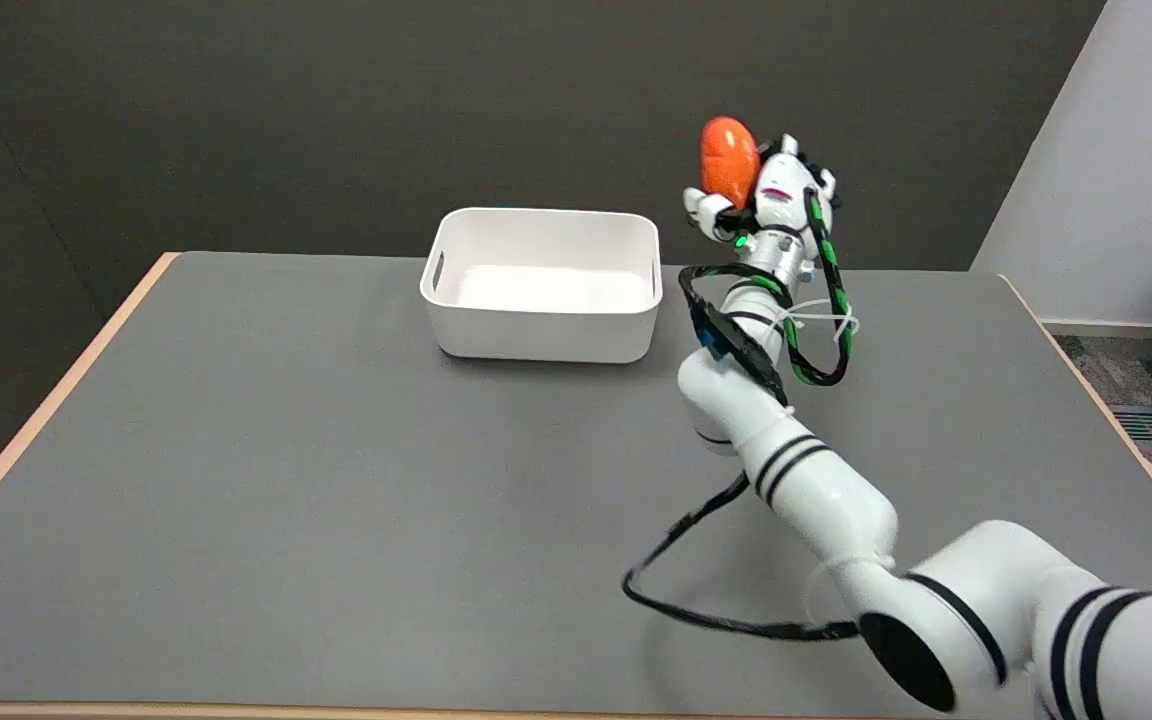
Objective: Place mango into white box.
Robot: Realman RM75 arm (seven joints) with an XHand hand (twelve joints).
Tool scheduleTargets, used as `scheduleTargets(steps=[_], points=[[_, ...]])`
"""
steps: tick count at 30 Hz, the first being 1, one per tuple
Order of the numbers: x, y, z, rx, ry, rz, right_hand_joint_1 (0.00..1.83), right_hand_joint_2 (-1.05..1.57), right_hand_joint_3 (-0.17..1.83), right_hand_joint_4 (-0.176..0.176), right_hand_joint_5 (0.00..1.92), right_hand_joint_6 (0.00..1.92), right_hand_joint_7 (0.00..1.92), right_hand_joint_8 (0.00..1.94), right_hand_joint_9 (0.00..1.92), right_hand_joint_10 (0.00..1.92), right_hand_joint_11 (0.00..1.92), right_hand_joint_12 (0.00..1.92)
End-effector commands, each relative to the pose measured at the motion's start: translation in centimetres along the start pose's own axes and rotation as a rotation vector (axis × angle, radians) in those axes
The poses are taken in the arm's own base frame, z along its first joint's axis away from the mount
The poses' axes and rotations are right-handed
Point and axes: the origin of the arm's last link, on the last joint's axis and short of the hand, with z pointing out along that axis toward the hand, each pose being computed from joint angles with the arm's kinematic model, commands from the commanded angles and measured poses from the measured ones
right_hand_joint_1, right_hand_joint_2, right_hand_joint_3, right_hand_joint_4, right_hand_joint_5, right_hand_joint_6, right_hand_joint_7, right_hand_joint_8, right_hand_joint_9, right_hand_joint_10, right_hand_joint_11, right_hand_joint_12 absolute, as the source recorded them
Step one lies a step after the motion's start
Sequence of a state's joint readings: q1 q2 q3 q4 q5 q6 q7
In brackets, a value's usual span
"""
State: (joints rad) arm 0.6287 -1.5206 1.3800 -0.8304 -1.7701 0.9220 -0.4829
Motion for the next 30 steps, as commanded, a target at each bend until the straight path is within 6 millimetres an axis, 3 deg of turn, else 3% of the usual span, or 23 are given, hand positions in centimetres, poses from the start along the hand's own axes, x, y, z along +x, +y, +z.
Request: scheduleTargets(steps=[1, 5, 9, 14, 17, 21, 25, 30], points=[[-2.6, -6.4, -8.3, 0.530, -0.418, 0.052, 1.14, 1.17, 0.36, -0.176, 0.57, 1.62, 0.62, 1.67, 0.79, 1.92, 0.10, 1.92], [-5.4, -8.7, -8.4, 0.647, -0.584, -0.035, 1.16, 1.12, 0.40, -0.176, 0.61, 1.58, 0.67, 1.62, 0.84, 1.92, 0.23, 1.92], [-8.7, -9.6, -9.3, 0.716, -0.762, -0.126, 1.17, 1.10, 0.42, -0.176, 0.64, 1.55, 0.69, 1.59, 0.86, 1.92, 0.33, 1.92], [-11.0, -10.5, -7.5, 0.674, -0.795, -0.212, 1.17, 1.09, 0.43, -0.176, 0.64, 1.55, 0.69, 1.59, 0.86, 1.92, 0.37, 1.92], [-11.5, -11.5, -5.5, 0.633, -0.776, -0.255, 1.17, 1.09, 0.44, -0.176, 0.64, 1.55, 0.69, 1.59, 0.87, 1.92, 0.38, 1.92], [-11.7, -10.9, -2.9, 0.539, -0.734, -0.315, 1.17, 1.09, 0.44, -0.176, 0.64, 1.55, 0.69, 1.59, 0.87, 1.92, 0.38, 1.92], [-10.4, -10.9, -0.6, 0.462, -0.614, -0.332, 1.17, 1.09, 0.44, -0.176, 0.64, 1.56, 0.69, 1.60, 0.87, 1.92, 0.37, 1.92], [-8.8, -11.0, 0.6, 0.428, -0.489, -0.320, 1.17, 1.09, 0.43, -0.176, 0.64, 1.55, 0.69, 1.59, 0.87, 1.92, 0.31, 1.92]])
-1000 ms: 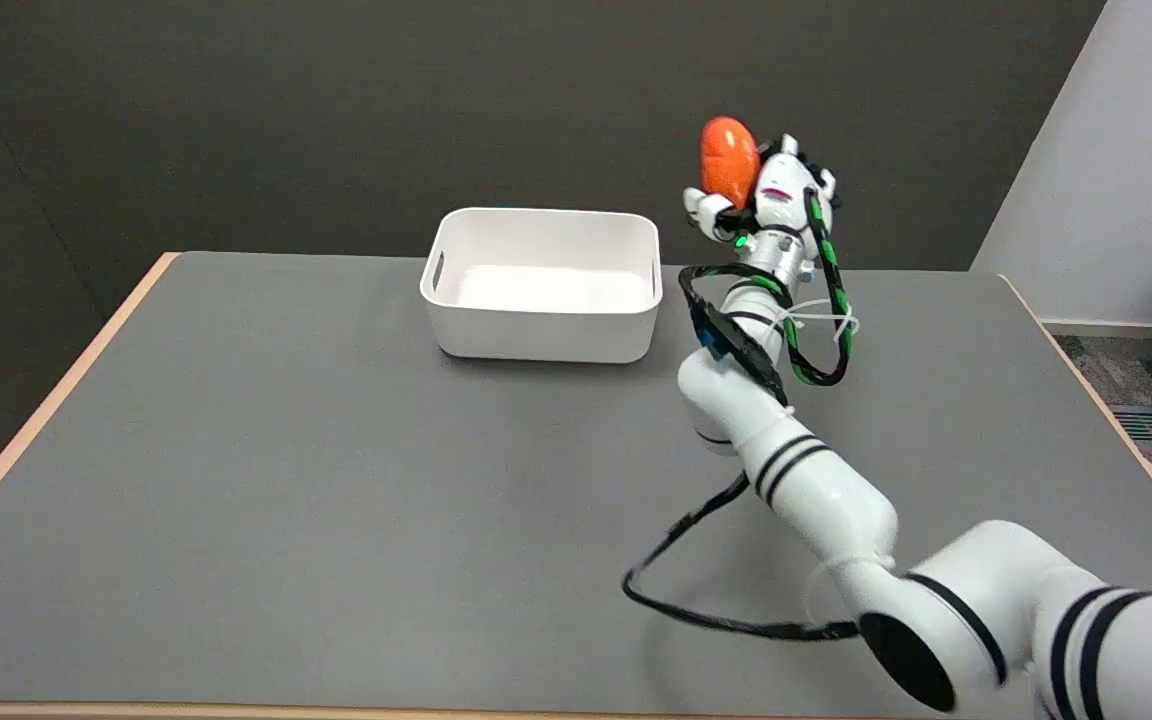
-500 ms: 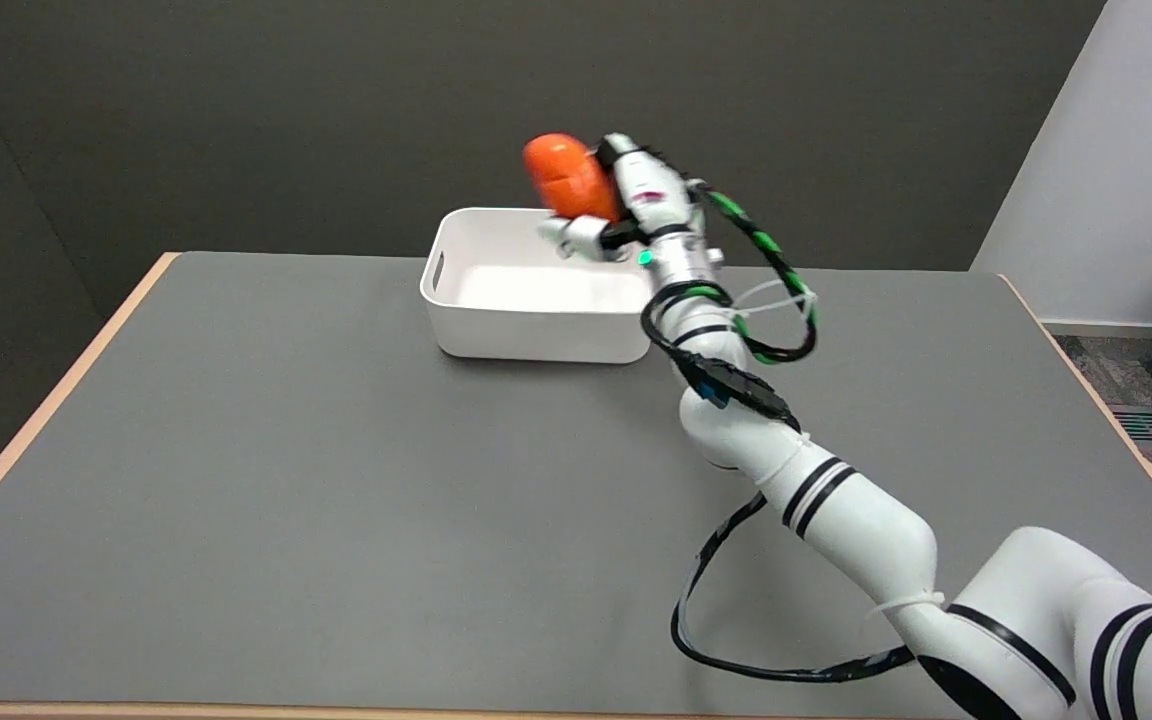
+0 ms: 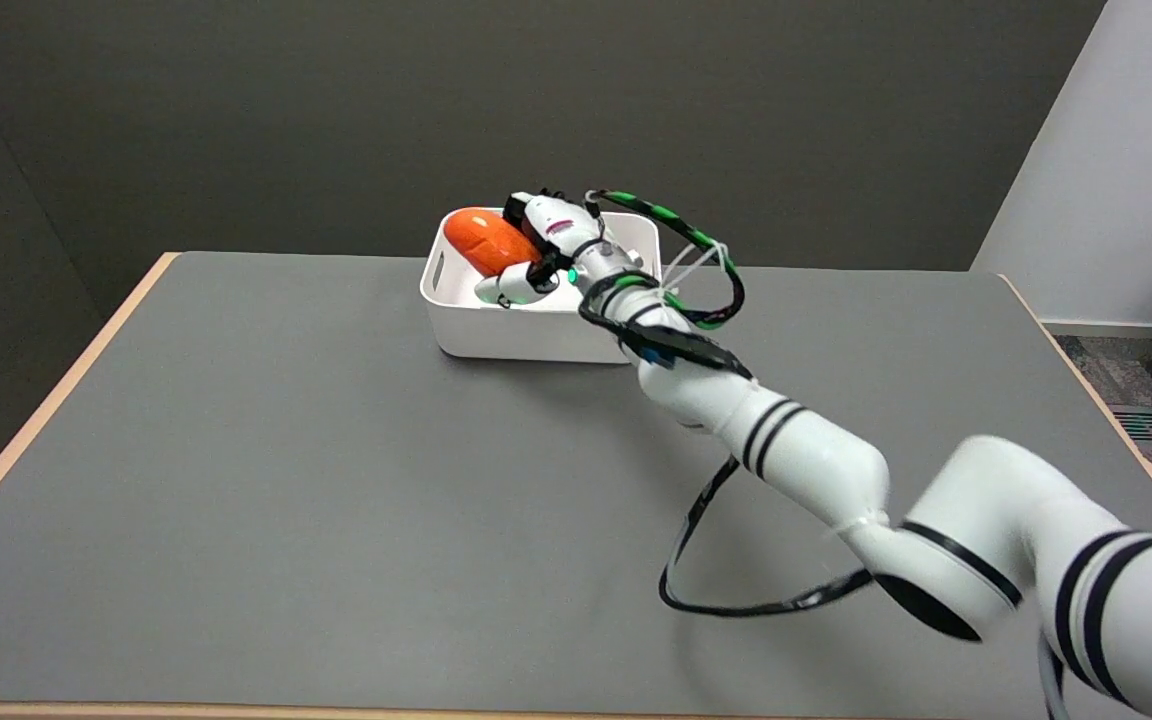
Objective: Place mango into white box.
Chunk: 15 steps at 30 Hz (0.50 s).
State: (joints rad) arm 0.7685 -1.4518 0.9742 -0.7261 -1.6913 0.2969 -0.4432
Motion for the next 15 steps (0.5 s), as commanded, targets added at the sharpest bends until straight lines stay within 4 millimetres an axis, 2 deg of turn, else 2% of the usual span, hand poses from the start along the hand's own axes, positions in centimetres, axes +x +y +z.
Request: scheduleTargets(steps=[1, 7, 10, 15], points=[[4.5, 0.9, 3.9, -0.167, 0.118, -0.126, 1.17, 1.09, 0.43, -0.176, 0.64, 1.55, 0.69, 1.59, 0.87, 1.92, 0.30, 1.92], [4.6, 1.0, 3.8, -0.174, 0.131, -0.122, 1.17, 1.11, 0.41, -0.176, 0.63, 1.55, 0.68, 1.60, 0.86, 1.92, 0.24, 1.92], [3.7, 0.8, 3.7, -0.158, 0.098, -0.119, 1.17, 1.11, 0.40, -0.176, 0.63, 1.55, 0.68, 1.60, 0.86, 1.92, 0.24, 1.92], [1.2, -0.8, 3.3, -0.059, -0.023, -0.107, 1.15, 1.14, 0.38, -0.176, 0.59, 1.59, 0.65, 1.63, 0.84, 1.92, 0.24, 1.92]])
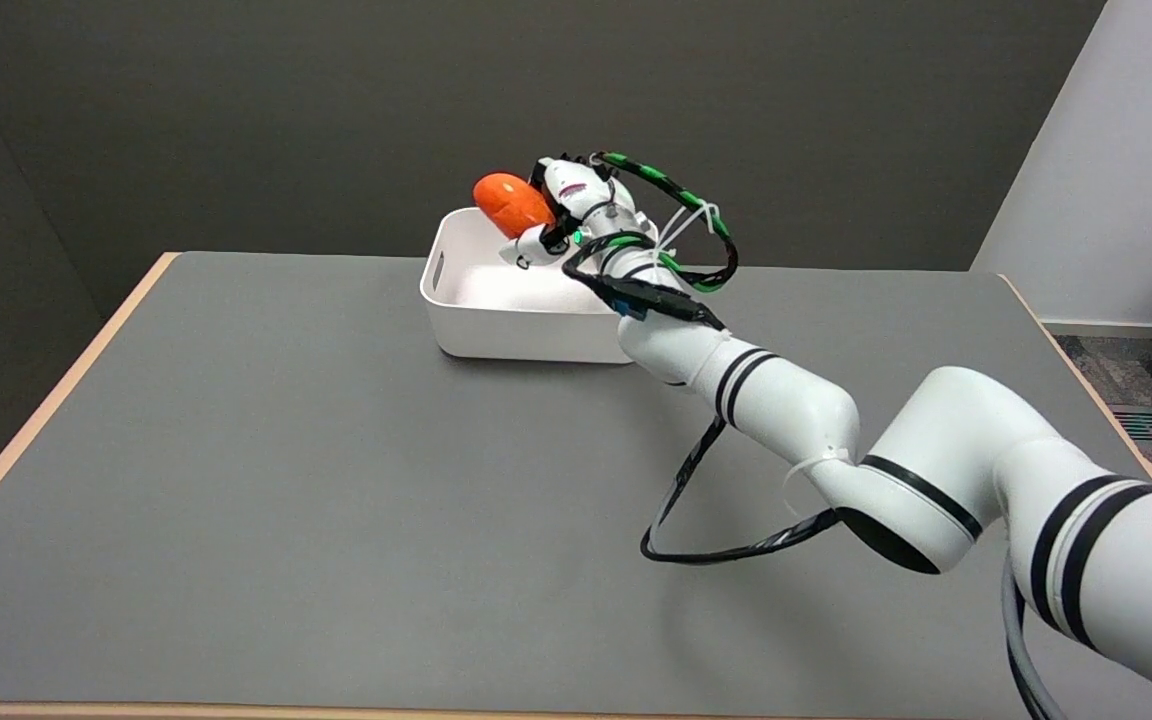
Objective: Place mango into white box.
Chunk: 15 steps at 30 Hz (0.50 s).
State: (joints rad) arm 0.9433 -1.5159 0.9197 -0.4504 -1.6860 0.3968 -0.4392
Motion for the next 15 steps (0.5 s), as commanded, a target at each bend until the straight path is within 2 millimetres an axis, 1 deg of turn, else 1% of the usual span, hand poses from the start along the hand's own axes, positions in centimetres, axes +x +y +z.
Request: scheduleTargets(steps=[1, 2, 3, 4, 5, 6, 8, 9, 10, 12, 14, 15], points=[[-1.5, -1.8, -0.1, 0.072, -0.100, -0.026, 1.14, 1.17, 0.35, -0.176, 0.57, 1.62, 0.63, 1.66, 0.82, 1.92, 0.22, 1.92], [-1.8, -2.1, -0.3, 0.092, -0.116, -0.022, 1.08, 1.01, 0.54, -0.103, 0.52, 1.44, 0.68, 1.56, 0.80, 1.84, 0.19, 1.92], [-2.1, -2.4, -0.6, 0.110, -0.130, -0.016, 1.00, 0.80, 0.79, -0.014, 0.48, 1.22, 0.74, 1.43, 0.78, 1.73, 0.15, 1.92], [-2.2, -2.4, -0.7, 0.117, -0.136, -0.012, 0.92, 0.70, 0.91, 0.025, 0.43, 0.98, 0.72, 1.19, 0.73, 1.55, 0.23, 1.87], [-2.6, -2.3, -0.9, 0.121, -0.146, -0.004, 0.86, 0.69, 0.92, 0.018, 0.37, 0.77, 0.64, 0.91, 0.65, 1.34, 0.38, 1.78], [-2.7, -2.2, -1.1, 0.126, -0.150, 0.000, 0.78, 0.67, 0.92, 0.014, 0.31, 0.60, 0.54, 0.68, 0.53, 1.15, 0.44, 1.69], [-3.1, -1.9, -1.9, 0.142, -0.147, 0.018, 0.66, 0.65, 0.90, 0.010, 0.24, 0.44, 0.38, 0.45, 0.31, 0.93, 0.35, 1.56], [-3.1, -1.8, -2.2, 0.148, -0.144, 0.024, 0.63, 0.64, 0.89, 0.004, 0.20, 0.40, 0.32, 0.41, 0.27, 0.89, 0.31, 1.53], [-2.7, -1.6, -2.6, 0.157, -0.127, 0.035, 0.59, 0.63, 0.88, -0.001, 0.16, 0.35, 0.26, 0.36, 0.22, 0.84, 0.28, 1.50], [-2.3, -0.9, -3.4, 0.164, -0.108, 0.065, 0.55, 0.60, 0.91, -0.005, 0.09, 0.28, 0.16, 0.33, 0.15, 0.78, 0.24, 1.47], [-1.8, -0.1, -4.1, 0.169, -0.088, 0.091, 0.41, 0.56, 0.90, -0.008, 0.01, 0.13, 0.04, 0.22, 0.03, 0.67, 0.16, 1.30], [-1.6, 0.1, -4.3, 0.174, -0.084, 0.093, 0.41, 0.56, 0.88, -0.007, 0.00, 0.08, 0.02, 0.21, 0.02, 0.64, 0.13, 1.30]])
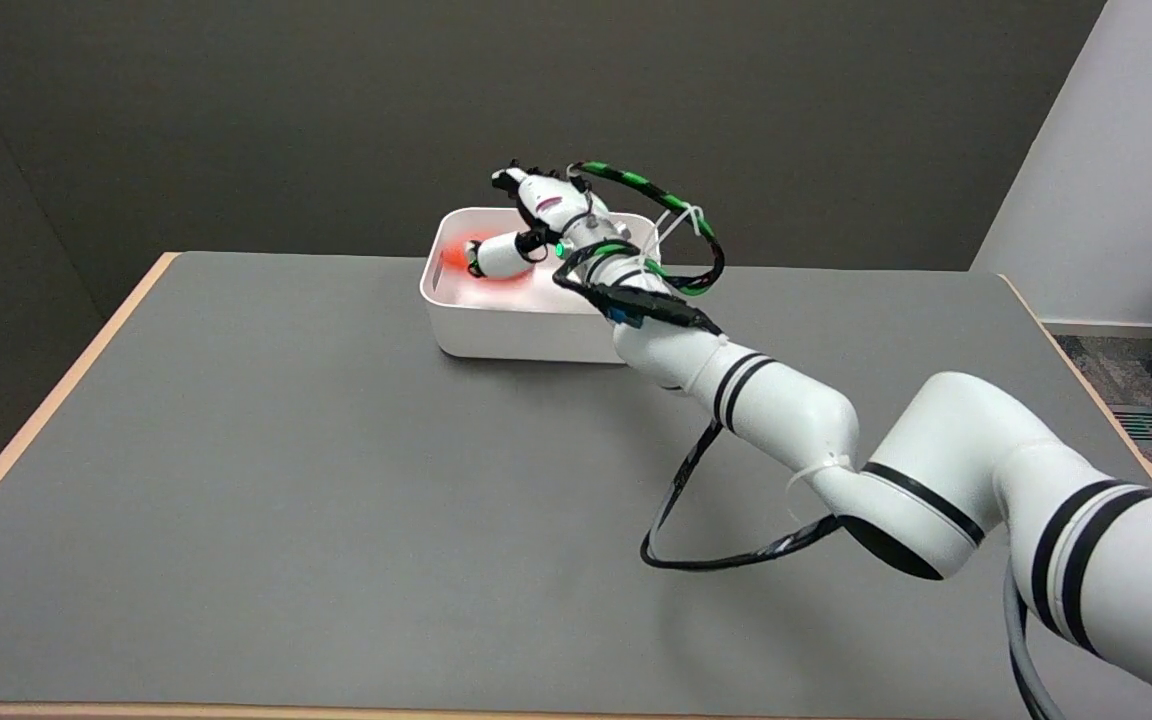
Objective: Place mango into white box.
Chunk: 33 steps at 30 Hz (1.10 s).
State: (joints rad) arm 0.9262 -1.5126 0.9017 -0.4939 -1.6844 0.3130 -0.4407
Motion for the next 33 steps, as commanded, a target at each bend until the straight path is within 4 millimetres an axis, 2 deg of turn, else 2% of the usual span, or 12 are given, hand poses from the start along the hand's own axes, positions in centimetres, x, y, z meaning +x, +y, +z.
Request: scheduleTargets(steps=[1, 4, 11, 15, 20, 22, 23, 25, 27, 29, 31, 33], points=[[-0.5, 1.6, -4.3, 0.115, -0.007, 0.085, 0.41, 0.56, 0.86, -0.006, 0.00, 0.03, 0.00, 0.19, 0.00, 0.61, 0.10, 1.30], [-0.3, 2.5, -5.1, 0.119, -0.001, 0.076, 0.42, 0.58, 0.81, -0.011, 0.00, 0.00, 0.00, 0.00, 0.00, 0.40, 0.04, 1.26], [2.5, 4.1, -7.1, 0.075, 0.162, 0.112, 0.39, 0.53, 0.81, -0.020, 0.00, 0.00, 0.00, 0.00, 0.00, 0.15, 0.00, 1.05], [5.5, 5.7, -10.1, -0.007, 0.382, 0.185, 0.40, 0.57, 0.74, -0.023, 0.00, 0.00, 0.00, 0.00, 0.00, 0.01, 0.00, 0.88], [9.6, 4.1, -14.8, 0.027, 0.597, 0.224, 0.38, 0.73, 0.66, -0.056, 0.00, 0.00, 0.00, 0.00, 0.00, 0.00, 0.00, 0.52], [10.8, 3.7, -16.8, 0.008, 0.658, 0.208, 0.35, 0.74, 0.89, -0.062, 0.00, 0.06, 0.00, 0.06, 0.00, 0.17, 0.00, 0.61], [11.5, 3.6, -18.1, -0.019, 0.700, 0.167, 0.41, 0.77, 0.94, -0.063, 0.02, 0.30, 0.06, 0.24, 0.07, 0.36, 0.00, 0.75], [12.4, 3.7, -20.5, -0.091, 0.769, 0.091, 0.68, 1.00, 0.76, -0.074, 0.15, 1.30, 0.28, 0.93, 0.35, 0.96, 0.01, 1.24], [12.7, 4.4, -22.9, -0.195, 0.825, 0.051, 0.81, 1.34, 0.28, -0.101, 0.39, 1.85, 0.30, 1.36, 0.44, 1.36, 0.00, 1.59], [12.9, 5.3, -24.5, -0.269, 0.853, 0.063, 0.91, 1.48, 0.04, 0.017, 0.34, 1.84, 0.40, 1.94, 0.49, 1.72, 0.00, 1.51], [12.7, 6.2, -25.6, -0.337, 0.862, 0.079, 0.97, 1.39, 0.15, -0.006, 0.41, 1.75, 0.43, 1.94, 0.49, 1.89, 0.00, 1.87], [11.7, 7.2, -26.4, -0.404, 0.842, 0.093, 0.98, 1.37, 0.18, -0.018, 0.41, 1.73, 0.45, 1.94, 0.47, 1.92, 0.00, 1.92]])
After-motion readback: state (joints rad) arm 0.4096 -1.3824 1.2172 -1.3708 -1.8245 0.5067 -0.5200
